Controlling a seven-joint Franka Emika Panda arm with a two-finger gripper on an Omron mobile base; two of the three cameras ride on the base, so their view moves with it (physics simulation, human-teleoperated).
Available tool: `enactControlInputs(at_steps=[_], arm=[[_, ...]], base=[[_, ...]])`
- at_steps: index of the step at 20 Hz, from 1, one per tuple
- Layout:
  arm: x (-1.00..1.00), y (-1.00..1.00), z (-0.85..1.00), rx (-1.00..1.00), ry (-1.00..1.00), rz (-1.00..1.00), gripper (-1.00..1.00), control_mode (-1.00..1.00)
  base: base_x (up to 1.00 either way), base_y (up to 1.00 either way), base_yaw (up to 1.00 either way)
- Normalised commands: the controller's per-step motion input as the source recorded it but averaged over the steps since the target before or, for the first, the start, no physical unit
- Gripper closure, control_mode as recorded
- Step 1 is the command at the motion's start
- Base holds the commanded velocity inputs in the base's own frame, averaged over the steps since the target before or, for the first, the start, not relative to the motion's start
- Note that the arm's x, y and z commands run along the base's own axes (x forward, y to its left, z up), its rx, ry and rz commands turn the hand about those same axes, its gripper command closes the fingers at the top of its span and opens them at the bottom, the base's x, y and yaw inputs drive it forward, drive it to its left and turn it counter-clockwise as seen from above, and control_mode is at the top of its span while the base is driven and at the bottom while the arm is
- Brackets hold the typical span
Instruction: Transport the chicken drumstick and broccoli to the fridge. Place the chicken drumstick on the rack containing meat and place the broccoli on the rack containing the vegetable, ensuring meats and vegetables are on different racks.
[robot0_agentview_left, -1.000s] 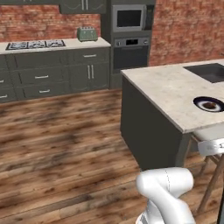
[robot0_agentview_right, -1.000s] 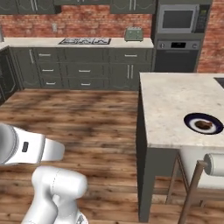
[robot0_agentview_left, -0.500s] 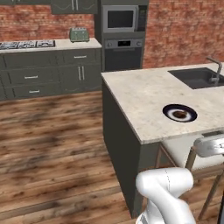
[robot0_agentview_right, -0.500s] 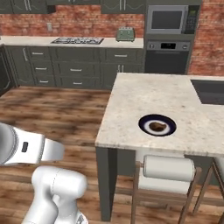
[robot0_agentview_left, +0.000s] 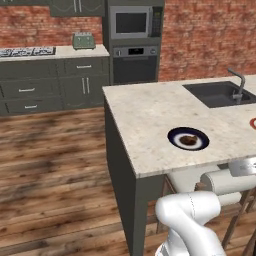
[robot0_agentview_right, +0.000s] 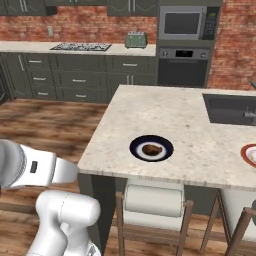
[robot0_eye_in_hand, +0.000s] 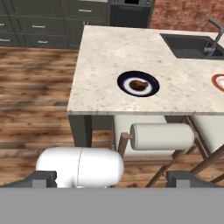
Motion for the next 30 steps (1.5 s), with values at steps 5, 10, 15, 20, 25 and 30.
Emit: enactControlInputs(at_steps=[5, 10, 15, 20, 25, 30], arm=[[0.00, 0.00, 0.00, 0.00, 0.00, 0.00, -1.00, 1.00], [0.00, 0.00, 0.00, 0.00, 0.00, 0.00, -1.00, 1.00], [0.00, 0.00, 0.00, 0.00, 0.00, 0.00, -1.00, 1.00], [0.00, 0.00, 0.00, 0.00, 0.00, 0.00, -1.00, 1.00], [0.00, 0.00, 0.00, 0.00, 0.00, 0.00, -1.00, 1.00], [0.00, 0.00, 0.00, 0.00, 0.00, 0.00, -1.00, 1.00]], base=[[0.95, -0.01, 0.02], [0.88, -0.59, 0.08], [0.44, -0.74, 0.13], [0.67, -0.35, -0.29], [0.99, -0.02, -0.57], [0.98, 0.00, -0.60]])
